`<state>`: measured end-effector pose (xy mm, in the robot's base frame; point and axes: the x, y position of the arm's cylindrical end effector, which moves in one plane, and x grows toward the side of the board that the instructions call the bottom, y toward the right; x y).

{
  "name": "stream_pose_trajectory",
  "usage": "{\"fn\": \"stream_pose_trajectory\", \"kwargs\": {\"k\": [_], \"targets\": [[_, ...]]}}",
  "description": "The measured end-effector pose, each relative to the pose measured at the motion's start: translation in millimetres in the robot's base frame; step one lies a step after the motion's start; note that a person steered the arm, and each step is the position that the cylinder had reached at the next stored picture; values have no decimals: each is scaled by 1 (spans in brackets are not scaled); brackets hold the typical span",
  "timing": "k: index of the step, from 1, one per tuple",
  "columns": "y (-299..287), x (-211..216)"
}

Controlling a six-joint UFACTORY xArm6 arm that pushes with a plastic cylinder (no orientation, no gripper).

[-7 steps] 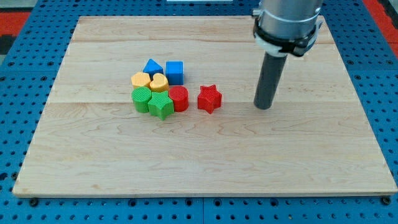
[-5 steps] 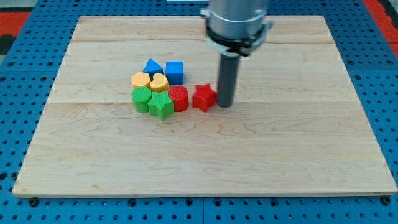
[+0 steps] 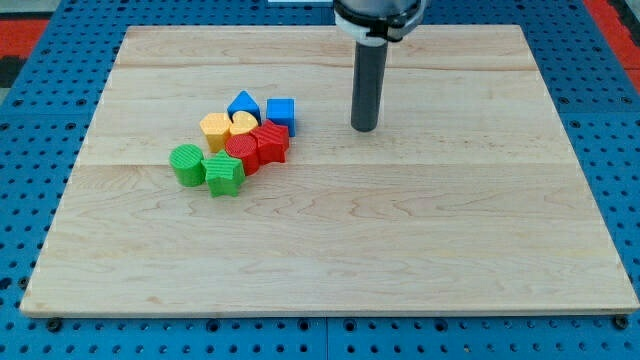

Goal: Adjust the group of blocks

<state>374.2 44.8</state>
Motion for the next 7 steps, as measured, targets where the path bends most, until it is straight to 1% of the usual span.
{"fn": "stream_pose_trajectory", "kwargs": {"k": [1, 2, 3, 4, 5, 6, 7], "targets": [[-36, -17], [-53, -23], [-72, -24], [-72, -19], [-11, 7], [-9, 126], [-82, 149]]}}
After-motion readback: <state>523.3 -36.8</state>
